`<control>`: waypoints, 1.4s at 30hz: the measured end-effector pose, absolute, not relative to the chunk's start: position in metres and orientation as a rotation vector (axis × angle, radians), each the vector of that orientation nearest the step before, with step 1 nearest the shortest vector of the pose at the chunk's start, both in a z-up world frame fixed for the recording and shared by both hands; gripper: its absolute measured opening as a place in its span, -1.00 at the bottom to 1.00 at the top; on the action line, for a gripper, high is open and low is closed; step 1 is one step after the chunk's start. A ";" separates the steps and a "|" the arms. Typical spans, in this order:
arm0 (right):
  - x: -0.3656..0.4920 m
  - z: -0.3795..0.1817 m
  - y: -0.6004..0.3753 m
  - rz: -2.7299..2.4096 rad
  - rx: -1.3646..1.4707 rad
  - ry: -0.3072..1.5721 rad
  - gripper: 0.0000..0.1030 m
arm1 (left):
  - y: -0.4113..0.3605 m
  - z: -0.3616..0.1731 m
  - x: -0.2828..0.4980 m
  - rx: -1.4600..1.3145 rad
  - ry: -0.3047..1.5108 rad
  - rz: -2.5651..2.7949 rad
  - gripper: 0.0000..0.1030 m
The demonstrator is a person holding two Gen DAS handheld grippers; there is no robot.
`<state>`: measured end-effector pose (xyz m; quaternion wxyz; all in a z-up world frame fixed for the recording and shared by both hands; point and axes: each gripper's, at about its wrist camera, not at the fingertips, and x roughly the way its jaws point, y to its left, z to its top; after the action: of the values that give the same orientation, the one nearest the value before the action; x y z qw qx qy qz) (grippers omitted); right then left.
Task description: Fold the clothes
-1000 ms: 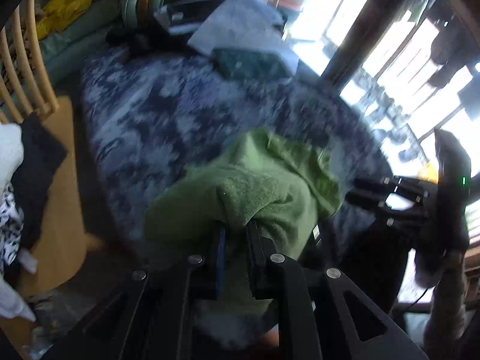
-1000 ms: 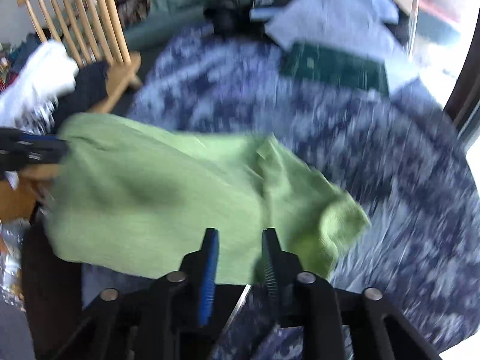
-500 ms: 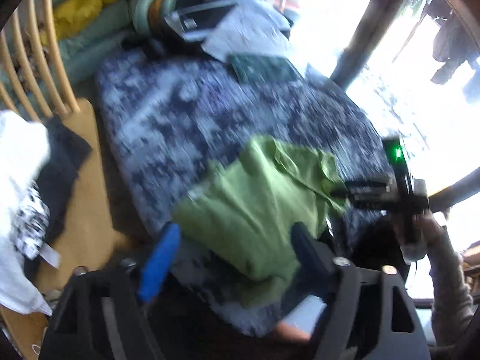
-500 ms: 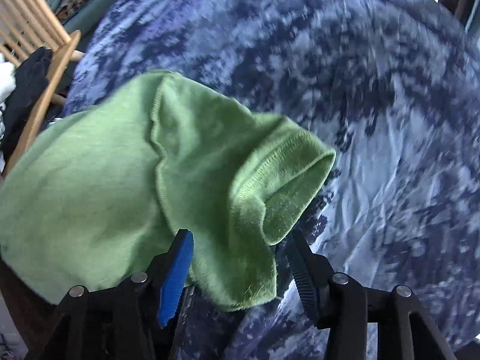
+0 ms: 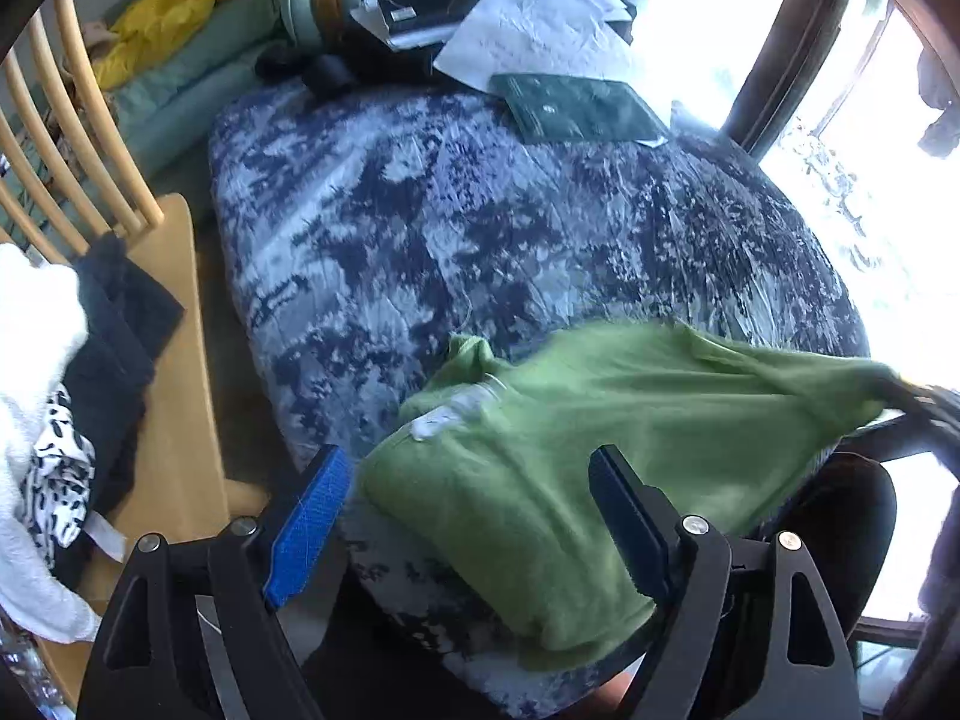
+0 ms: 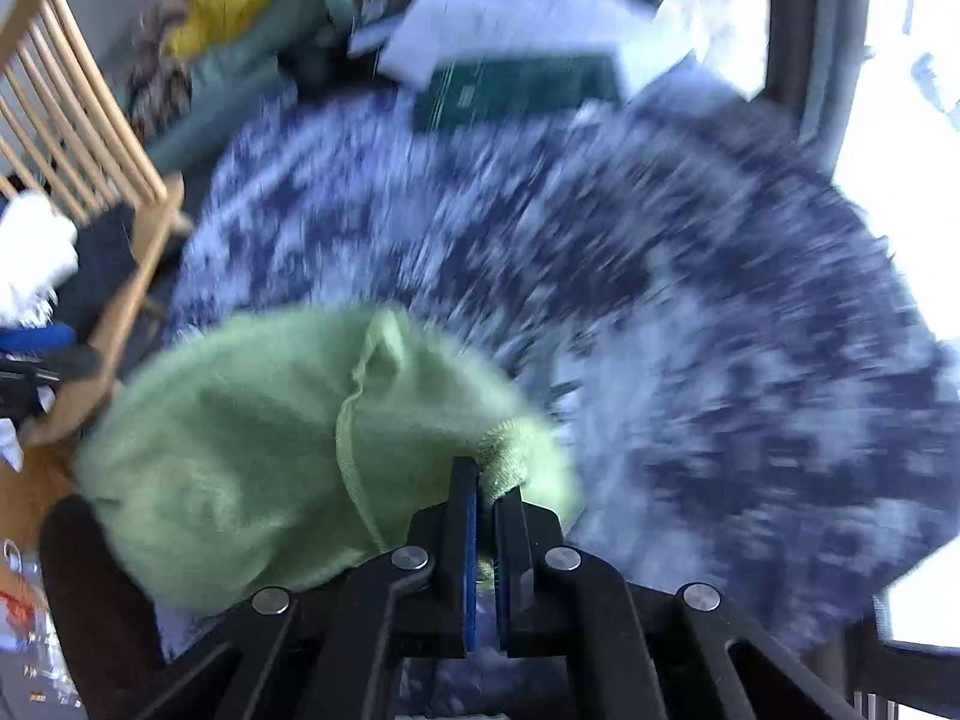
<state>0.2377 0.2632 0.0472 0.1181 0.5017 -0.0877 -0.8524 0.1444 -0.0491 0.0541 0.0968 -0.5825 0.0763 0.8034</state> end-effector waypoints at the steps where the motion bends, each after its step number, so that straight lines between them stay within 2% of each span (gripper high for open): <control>1: 0.249 0.059 0.274 -2.530 1.450 -0.263 -0.93 | -0.049 0.052 0.144 -1.731 0.208 2.366 0.63; 5: 0.291 0.073 0.319 -2.603 1.539 -0.325 -0.93 | -0.045 0.046 0.143 -1.747 0.205 2.319 0.63; 10: 0.325 0.033 0.346 -2.545 1.823 -0.354 -0.93 | -0.032 0.040 0.140 -1.738 0.271 2.271 0.63; 16: 0.334 0.019 0.351 -2.522 1.873 -0.325 -0.90 | -0.018 0.035 0.127 -1.744 0.283 2.240 0.63; 18: 0.334 0.021 0.352 -2.536 1.885 -0.315 -0.63 | -0.015 0.030 0.122 -1.748 0.314 2.249 0.63; 19: 0.332 0.022 0.354 -2.559 1.891 -0.291 -0.35 | -0.013 0.027 0.120 -1.748 0.340 2.258 0.63; 20: 0.331 0.023 0.356 -2.582 1.889 -0.269 -0.23 | -0.011 0.025 0.118 -1.746 0.365 2.266 0.63; 25: 0.314 0.043 0.366 -2.646 1.794 -0.256 -0.23 | -0.007 0.004 0.105 -1.746 0.448 2.270 0.63; 30: 0.264 0.052 0.334 -2.570 1.669 -0.141 -0.22 | -0.004 -0.011 0.087 -1.753 0.297 2.204 0.63; 34: 0.211 0.043 0.283 -2.397 1.534 -0.117 -0.20 | 0.006 -0.012 0.079 -1.678 0.246 2.212 0.61; 35: 0.196 0.037 0.268 -2.345 1.517 -0.111 -0.19 | 0.009 -0.015 0.075 -1.681 0.253 2.209 0.51; 36: 0.182 0.027 0.253 -2.283 1.508 -0.113 -0.19 | 0.013 -0.018 0.072 -1.695 0.262 2.201 0.23; 37: 0.172 0.019 0.244 -2.240 1.510 -0.126 -0.19 | 0.014 -0.022 0.069 -1.716 0.267 2.180 0.06; 39: 0.154 0.002 0.225 -2.157 1.518 -0.146 -0.19 | 0.016 -0.033 0.062 -1.769 0.248 2.126 -0.62; 40: 0.146 -0.007 0.218 -2.124 1.534 -0.144 -0.19 | 0.016 -0.036 0.061 -1.783 0.238 2.108 -0.74; 42: 0.135 -0.022 0.207 -2.087 1.562 -0.119 -0.19 | 0.015 -0.043 0.057 -1.807 0.219 2.074 -0.79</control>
<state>0.1345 0.2075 -0.0217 0.2628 0.5776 -0.0439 -0.7716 0.0575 0.0146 -0.0426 0.1900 -0.6430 0.0778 0.7378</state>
